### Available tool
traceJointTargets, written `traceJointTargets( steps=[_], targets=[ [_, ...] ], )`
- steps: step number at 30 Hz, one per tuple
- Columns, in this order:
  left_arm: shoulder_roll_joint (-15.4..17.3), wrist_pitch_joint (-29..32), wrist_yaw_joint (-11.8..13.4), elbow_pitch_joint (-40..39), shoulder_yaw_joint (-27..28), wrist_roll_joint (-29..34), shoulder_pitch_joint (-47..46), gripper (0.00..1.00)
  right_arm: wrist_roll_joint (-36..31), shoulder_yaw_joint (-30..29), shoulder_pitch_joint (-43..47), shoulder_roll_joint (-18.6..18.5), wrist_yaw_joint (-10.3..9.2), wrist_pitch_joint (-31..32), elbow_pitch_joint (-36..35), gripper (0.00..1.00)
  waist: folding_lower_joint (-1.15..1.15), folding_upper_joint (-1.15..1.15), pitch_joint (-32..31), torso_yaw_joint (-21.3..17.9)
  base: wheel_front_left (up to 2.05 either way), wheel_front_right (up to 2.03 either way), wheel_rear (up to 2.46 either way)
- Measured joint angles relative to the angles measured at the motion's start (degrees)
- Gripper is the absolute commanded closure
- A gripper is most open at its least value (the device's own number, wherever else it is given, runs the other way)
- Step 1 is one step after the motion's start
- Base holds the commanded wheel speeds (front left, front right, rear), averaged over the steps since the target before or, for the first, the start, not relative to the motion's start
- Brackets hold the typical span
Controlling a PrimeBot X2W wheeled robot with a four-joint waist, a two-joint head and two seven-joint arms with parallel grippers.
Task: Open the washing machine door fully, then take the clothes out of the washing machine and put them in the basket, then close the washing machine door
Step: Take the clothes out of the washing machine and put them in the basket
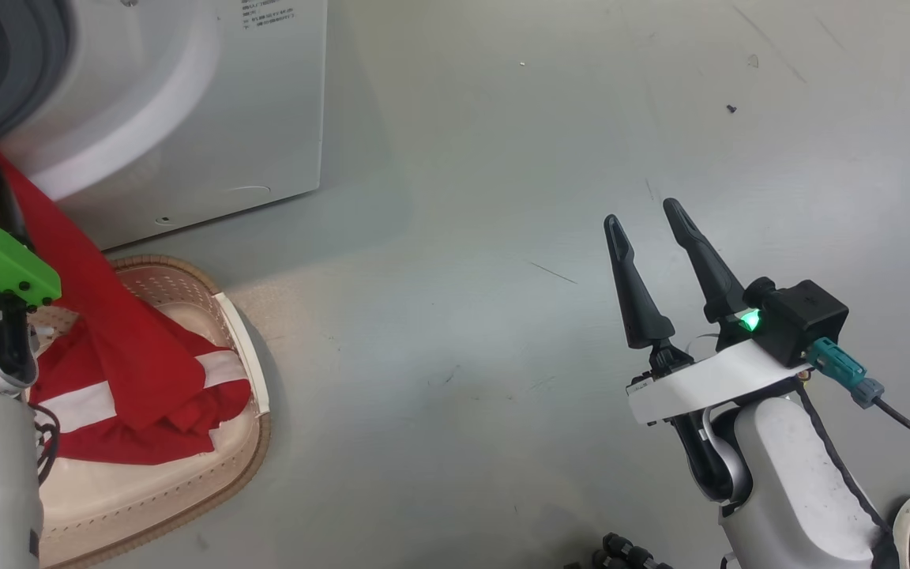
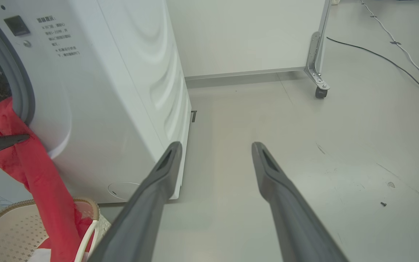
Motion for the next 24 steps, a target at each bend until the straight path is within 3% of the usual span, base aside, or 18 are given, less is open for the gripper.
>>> traceJointTargets(
  steps=[1, 2, 12, 24],
  targets=[
    [0.00, -0.02, 0.00, 0.26, 0.03, 0.00, -0.32, 0.05, 0.00, 0.02, -0.21, 0.01, 0.00, 0.00, 0.00, 0.00, 0.00, 0.00, 0.03, 0.04, 0.00, 0.00, 0.00],
    [-0.01, -0.30, 0.01, 0.44, 0.20, 0.00, -0.63, 1.00, 0.00, 0.02, -0.36, 0.01, 0.00, 0.00, 0.00, 0.00, 0.00, 0.00, 0.05, 0.08, 0.00, 0.00, 0.00],
    [-0.94, -3.09, -1.46, 3.12, -1.67, 0.58, -1.62, 1.00, -0.34, -1.27, -0.37, 0.00, -0.48, 0.00, 0.32, 0.00, 0.00, 0.00, -0.44, 1.34, 0.00, 0.00, 0.00],
    [-4.39, -9.33, -5.97, 4.71, -6.20, 2.07, 0.12, 1.00, -2.37, -2.85, -0.37, -0.01, -0.43, 0.00, 1.59, 0.00, -0.01, 0.00, -3.35, 5.67, 0.00, 0.00, 0.00]
  ],
)
